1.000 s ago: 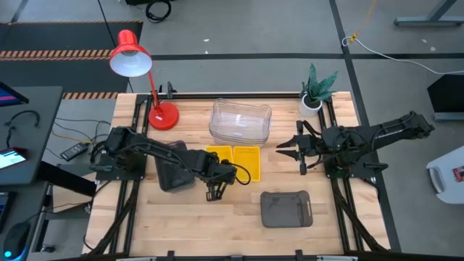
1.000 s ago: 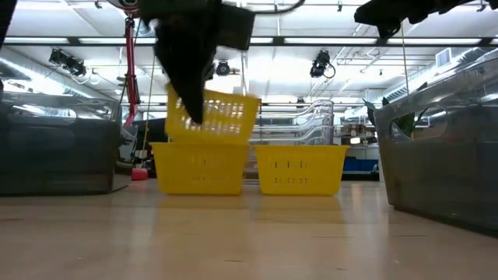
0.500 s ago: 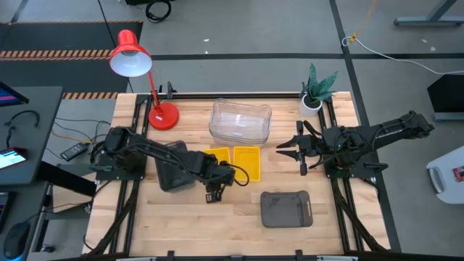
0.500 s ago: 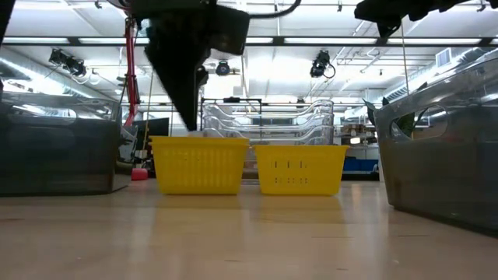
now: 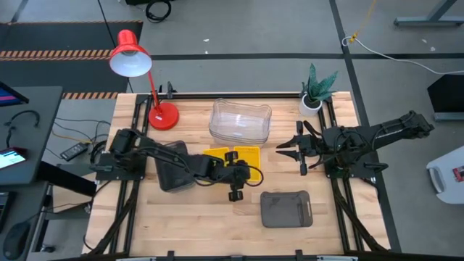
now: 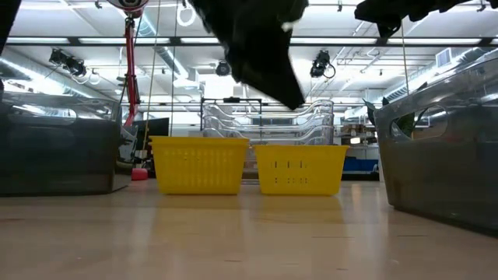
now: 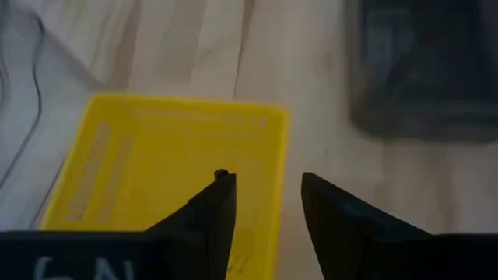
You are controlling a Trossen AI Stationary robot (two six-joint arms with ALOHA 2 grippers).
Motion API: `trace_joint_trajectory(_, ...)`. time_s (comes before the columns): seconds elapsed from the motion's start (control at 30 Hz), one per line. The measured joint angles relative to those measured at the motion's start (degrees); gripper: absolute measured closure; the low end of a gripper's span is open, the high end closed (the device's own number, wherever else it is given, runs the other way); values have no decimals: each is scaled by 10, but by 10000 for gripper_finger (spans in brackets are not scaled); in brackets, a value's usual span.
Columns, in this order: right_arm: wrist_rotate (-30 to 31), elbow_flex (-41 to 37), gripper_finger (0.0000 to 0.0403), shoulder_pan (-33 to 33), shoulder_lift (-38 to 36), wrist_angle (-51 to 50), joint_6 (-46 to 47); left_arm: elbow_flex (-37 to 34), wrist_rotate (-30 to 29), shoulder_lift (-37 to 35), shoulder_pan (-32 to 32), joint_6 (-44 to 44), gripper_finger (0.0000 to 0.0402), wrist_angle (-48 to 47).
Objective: Stack baskets by color
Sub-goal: Stack the right yellow bin on the top of the stacked yellow bins
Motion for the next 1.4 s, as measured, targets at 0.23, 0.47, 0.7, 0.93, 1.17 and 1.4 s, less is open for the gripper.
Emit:
trace_joint_trajectory(0.23, -1, 0, 332, 0, 1, -5, 0, 0, 2, 53, 5, 20, 252, 64)
trace_joint_trajectory(0.47, -2, 0, 332, 0, 1, -3, 0, 0, 20, 82, 6, 20, 253, 83)
trace_joint_trajectory(0.7, -7, 0, 332, 2, 1, 2, 0, -1, 20, 97, 6, 18, 265, 77)
trace_joint_trajectory(0.93, -10, 0, 332, 2, 1, 2, 0, -1, 47, 96, 7, 8, 359, 54)
trace_joint_trajectory(1.17, -10, 0, 332, 2, 1, 2, -2, -1, 50, 41, 6, 5, 391, 49)
trace_joint_trajectory(1.4, -10, 0, 332, 2, 1, 1, -3, 0, 63, -33, -7, -44, 395, 7)
